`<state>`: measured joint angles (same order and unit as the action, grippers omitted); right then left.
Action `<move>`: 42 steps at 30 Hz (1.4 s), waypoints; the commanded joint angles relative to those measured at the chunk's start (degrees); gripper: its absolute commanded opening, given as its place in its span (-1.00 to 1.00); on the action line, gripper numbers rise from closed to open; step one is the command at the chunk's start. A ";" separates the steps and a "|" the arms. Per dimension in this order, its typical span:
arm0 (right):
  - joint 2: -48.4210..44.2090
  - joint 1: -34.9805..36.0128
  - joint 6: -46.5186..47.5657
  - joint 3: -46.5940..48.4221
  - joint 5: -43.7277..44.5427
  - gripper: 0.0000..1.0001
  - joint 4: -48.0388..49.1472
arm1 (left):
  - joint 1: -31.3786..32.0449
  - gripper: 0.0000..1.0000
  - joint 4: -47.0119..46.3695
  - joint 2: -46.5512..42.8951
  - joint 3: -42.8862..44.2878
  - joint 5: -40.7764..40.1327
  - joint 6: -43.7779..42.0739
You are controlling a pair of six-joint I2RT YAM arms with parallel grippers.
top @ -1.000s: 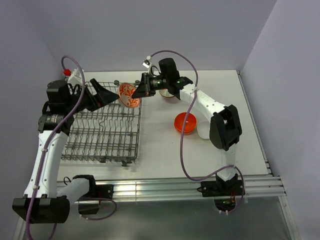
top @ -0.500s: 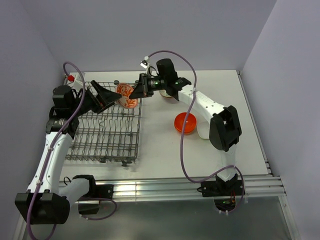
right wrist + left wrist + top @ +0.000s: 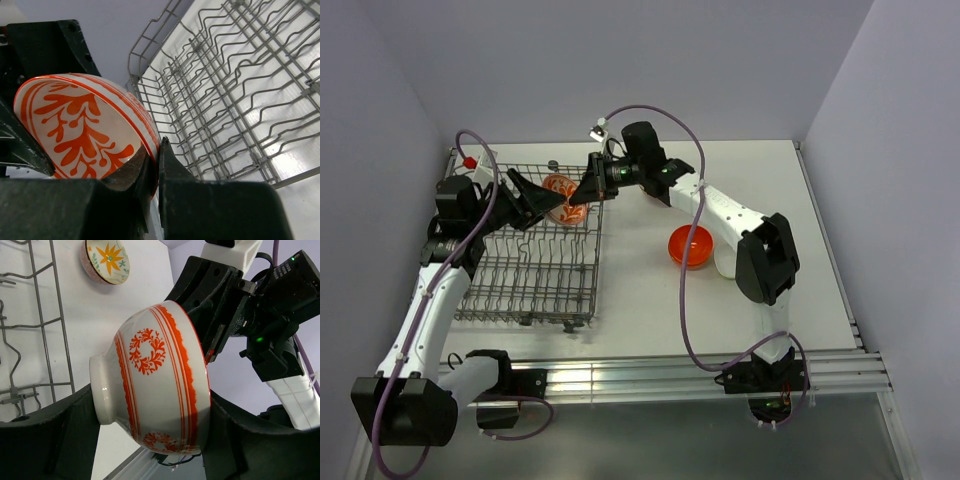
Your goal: Load the bowls into the dish rack
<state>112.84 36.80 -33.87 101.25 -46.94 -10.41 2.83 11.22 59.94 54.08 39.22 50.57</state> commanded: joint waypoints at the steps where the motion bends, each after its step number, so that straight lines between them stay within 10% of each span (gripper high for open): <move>1: -1.31 0.38 -1.55 4.48 -1.31 -1.00 3.12 | 0.25 0.28 -4.45 -1.32 -0.64 0.94 1.11; 8: -0.08 0.73 -0.59 5.36 -1.05 -0.92 0.49 | 0.16 -1.00 -5.25 -1.23 -1.26 1.12 2.17; 13: 0.28 0.73 0.91 6.67 0.44 -0.04 -2.94 | -0.28 -1.00 -2.35 -1.67 0.92 -3.61 0.15; 19: -0.60 0.56 2.23 6.33 2.20 0.47 -4.61 | -1.69 -1.00 3.36 0.87 3.92 -7.05 -5.47; 42: 0.81 -1.38 8.12 2.02 12.84 0.50 -15.60 | -2.65 -1.00 13.83 16.08 20.27 -42.03 -48.00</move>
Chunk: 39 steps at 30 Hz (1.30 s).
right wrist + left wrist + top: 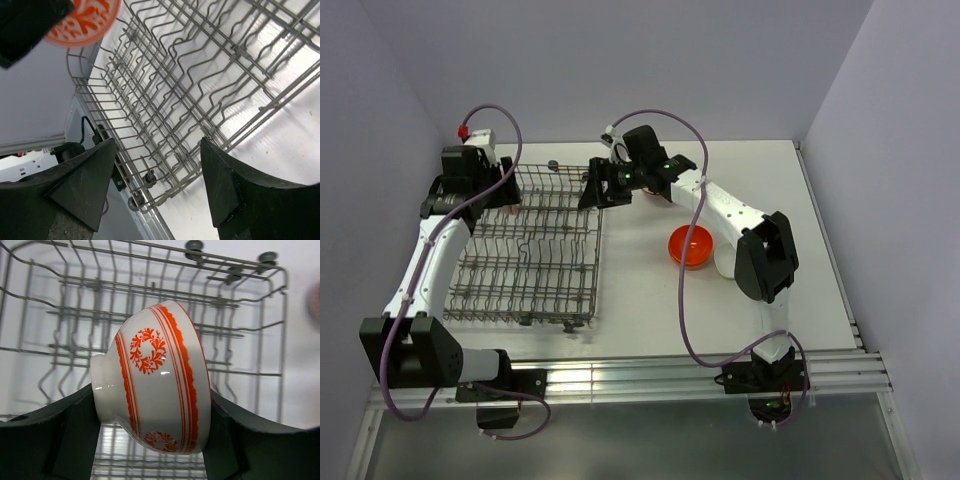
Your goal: Load the bowls into the dish rack
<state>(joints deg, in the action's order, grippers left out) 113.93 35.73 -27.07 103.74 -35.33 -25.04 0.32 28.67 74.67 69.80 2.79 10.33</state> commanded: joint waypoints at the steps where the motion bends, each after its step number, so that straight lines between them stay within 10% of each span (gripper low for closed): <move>1: -0.29 -0.31 1.32 -0.56 1.14 0.50 -0.89 | -0.14 -1.00 -4.31 2.05 4.82 -6.38 -9.69; 39: -1.78 -1.18 2.73 -3.99 1.76 0.49 -0.01 | -0.14 -1.00 -22.95 33.34 7.90 -31.96 -41.18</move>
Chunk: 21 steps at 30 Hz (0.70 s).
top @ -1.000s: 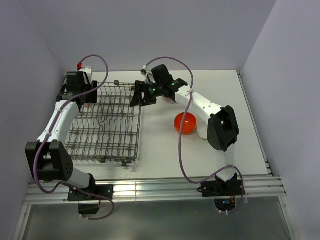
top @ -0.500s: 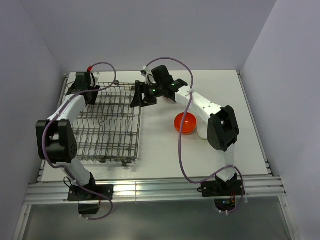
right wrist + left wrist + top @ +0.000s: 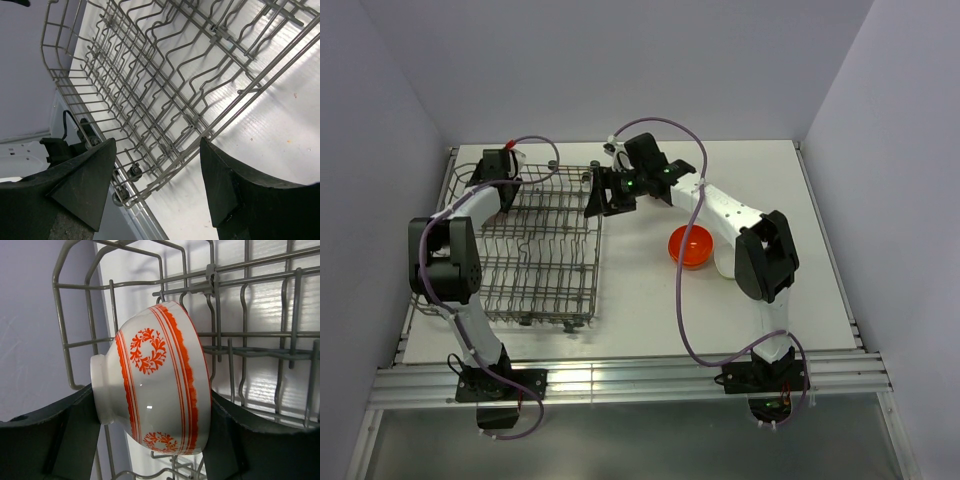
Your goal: Load the bowls into the dish rack
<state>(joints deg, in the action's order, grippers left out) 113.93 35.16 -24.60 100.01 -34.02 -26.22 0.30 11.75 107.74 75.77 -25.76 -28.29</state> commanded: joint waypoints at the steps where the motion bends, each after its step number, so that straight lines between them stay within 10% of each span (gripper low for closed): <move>1: -1.87 -0.70 0.17 -0.42 0.45 0.49 1.17 | -0.12 -1.00 -6.12 0.71 2.02 -3.51 -2.56; 11: -2.31 -1.32 0.17 -1.13 0.01 0.49 0.99 | -0.12 -1.00 -4.11 5.28 5.08 -3.60 -0.45; 21: -1.96 -1.41 0.17 -0.69 0.45 0.49 0.55 | -0.12 0.24 2.22 6.52 7.99 -0.17 3.07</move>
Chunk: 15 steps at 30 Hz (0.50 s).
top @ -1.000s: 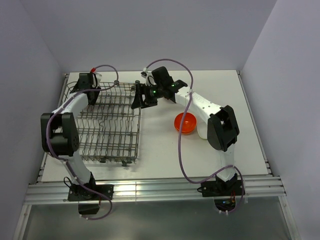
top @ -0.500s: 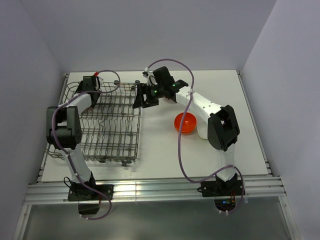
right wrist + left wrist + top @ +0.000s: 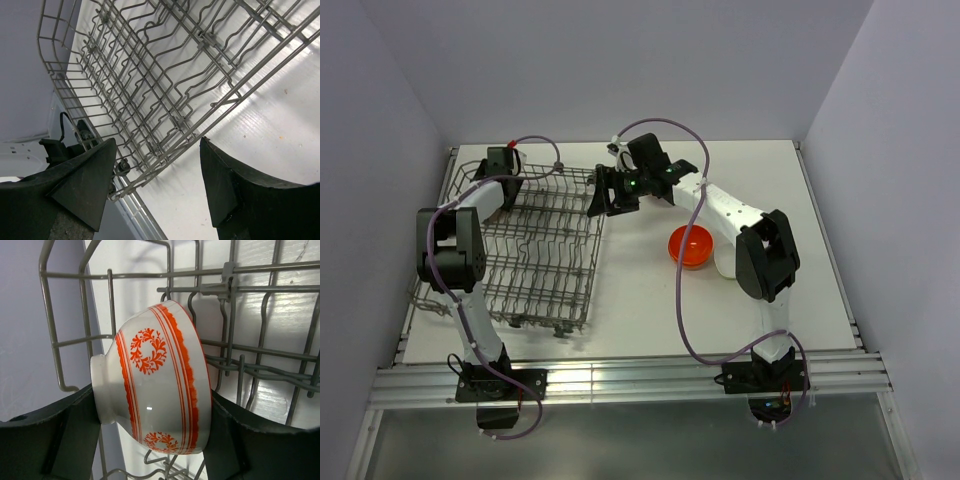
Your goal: Load the bowls into the dish rack
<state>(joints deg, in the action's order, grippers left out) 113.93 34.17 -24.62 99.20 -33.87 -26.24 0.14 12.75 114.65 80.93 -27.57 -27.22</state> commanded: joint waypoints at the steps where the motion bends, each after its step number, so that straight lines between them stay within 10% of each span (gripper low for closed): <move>1: -1.96 -0.42 0.19 0.12 0.29 0.49 0.58 | 0.03 0.47 1.48 -0.39 3.01 1.82 2.00; 15: 3.49 0.81 -6.31 0.38 6.80 0.47 -1.19 | 0.12 0.61 4.38 -0.83 3.54 2.96 3.93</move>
<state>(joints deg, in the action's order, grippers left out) 115.48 34.54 -27.46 99.37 -28.77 -27.31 0.21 16.25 114.65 81.82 -25.34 -24.49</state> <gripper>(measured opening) 0.732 0.807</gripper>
